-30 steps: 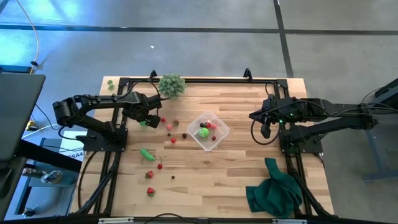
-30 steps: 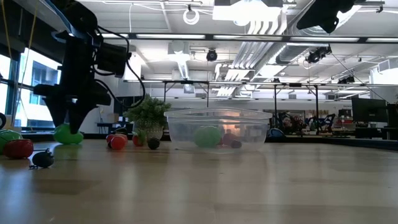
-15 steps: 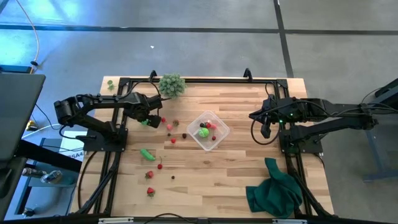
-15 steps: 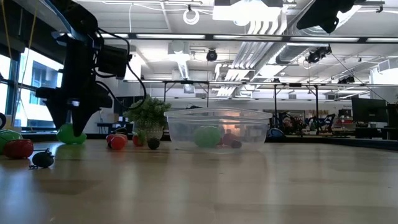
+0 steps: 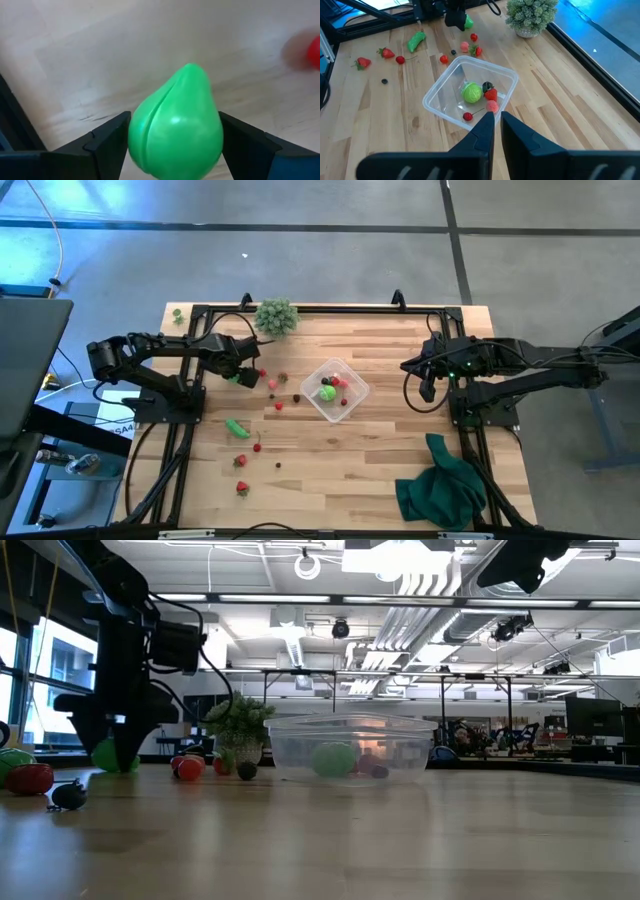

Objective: Pick and placing Produce into tupperware
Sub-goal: Put the green pear into the transparent bin

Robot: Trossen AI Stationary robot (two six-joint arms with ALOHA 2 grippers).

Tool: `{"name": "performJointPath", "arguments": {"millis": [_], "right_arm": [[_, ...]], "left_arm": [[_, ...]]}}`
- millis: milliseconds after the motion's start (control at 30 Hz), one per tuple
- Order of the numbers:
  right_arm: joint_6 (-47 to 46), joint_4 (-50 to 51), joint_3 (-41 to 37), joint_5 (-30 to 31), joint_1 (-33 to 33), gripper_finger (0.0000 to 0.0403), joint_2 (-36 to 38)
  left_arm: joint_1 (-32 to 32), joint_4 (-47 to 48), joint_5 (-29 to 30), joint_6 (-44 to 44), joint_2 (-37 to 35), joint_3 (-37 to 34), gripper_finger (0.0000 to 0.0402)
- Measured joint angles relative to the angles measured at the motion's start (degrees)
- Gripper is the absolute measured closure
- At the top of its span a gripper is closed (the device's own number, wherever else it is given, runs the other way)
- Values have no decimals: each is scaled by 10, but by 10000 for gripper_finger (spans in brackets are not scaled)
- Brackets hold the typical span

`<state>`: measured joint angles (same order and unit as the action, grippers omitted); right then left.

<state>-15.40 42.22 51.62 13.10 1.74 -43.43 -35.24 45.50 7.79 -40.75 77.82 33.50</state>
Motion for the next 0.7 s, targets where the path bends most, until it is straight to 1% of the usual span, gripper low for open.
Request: {"name": "performJointPath", "arguments": {"millis": [300,600,700], "right_arm": [[0,0,0,0,0,378,0],[0,0,0,0,0,378,0],[0,0,0,0,0,378,0]], "left_arm": [[0,-3,2,-10,0,0,137],[0,-2,2,-17,-1,1,171],[0,-1,2,-17,-1,1,177]]}}
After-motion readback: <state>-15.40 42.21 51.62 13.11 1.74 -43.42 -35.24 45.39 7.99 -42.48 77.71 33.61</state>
